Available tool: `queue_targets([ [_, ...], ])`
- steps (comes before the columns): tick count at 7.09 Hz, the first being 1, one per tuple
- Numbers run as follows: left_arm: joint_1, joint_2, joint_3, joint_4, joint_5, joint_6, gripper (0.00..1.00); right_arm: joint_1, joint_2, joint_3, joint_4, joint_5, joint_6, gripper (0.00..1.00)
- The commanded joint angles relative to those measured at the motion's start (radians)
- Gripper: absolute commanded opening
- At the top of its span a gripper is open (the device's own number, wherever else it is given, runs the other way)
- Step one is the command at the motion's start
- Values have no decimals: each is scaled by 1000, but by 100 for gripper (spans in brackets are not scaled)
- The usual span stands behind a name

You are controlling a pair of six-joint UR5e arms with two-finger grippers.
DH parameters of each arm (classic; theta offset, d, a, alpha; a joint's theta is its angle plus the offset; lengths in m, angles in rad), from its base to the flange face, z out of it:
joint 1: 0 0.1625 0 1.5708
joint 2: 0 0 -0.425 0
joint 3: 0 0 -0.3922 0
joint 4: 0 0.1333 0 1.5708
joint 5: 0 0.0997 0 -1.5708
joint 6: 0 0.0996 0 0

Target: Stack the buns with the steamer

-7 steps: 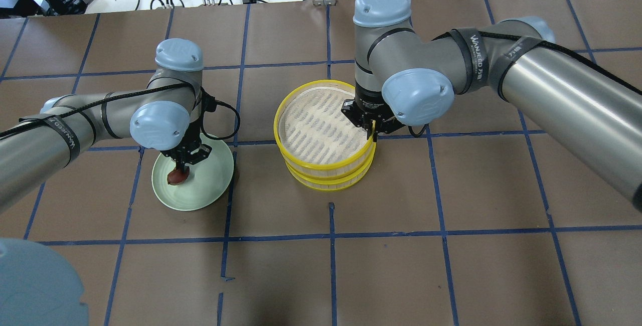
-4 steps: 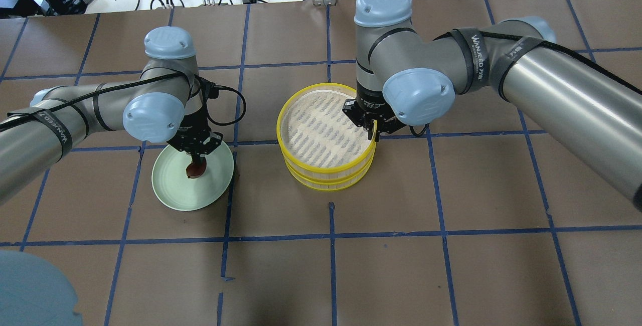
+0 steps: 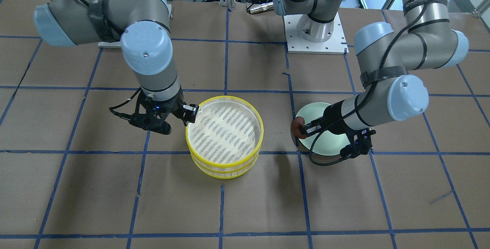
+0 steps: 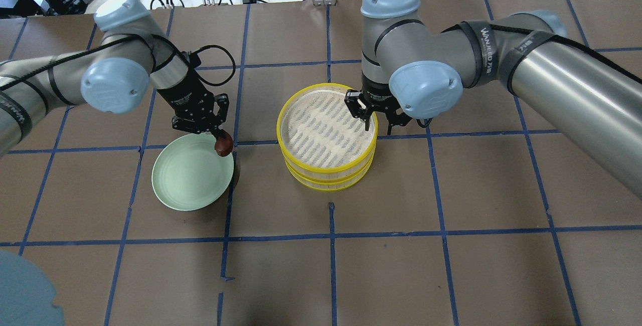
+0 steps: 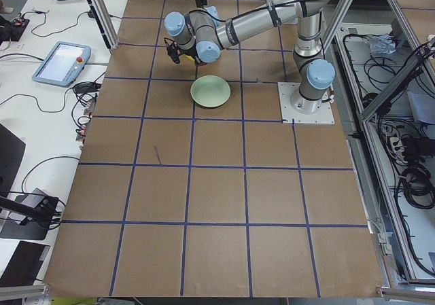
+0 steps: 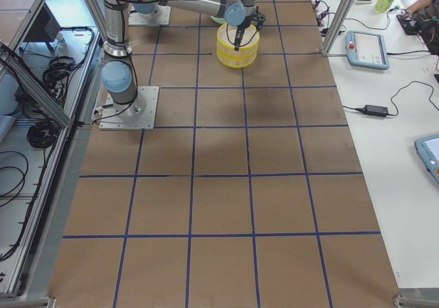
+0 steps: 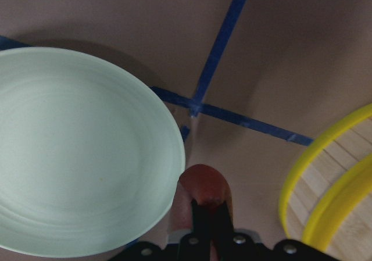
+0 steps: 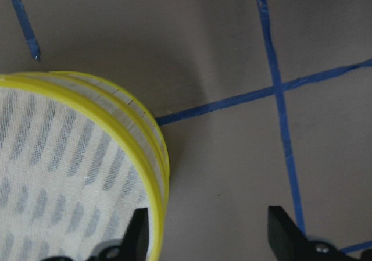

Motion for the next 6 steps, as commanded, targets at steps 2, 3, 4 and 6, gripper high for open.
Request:
queue_targets([
  [2,-63,-9,17,-58,-418,-415,13,-114,-182,-149,330,-3,-212,100],
  [3,-147,-23,14,-25,-464,-474,15,-114,-219,-169,402,9,-226,100],
  [4,-179,-37,11,-2,-467,-475,41,-114,-229,-159,401,-3,-272,100],
  [6,-180,-40,10,6,-455,-469,95,-122,-223,-151,389,-17,-353,100],
])
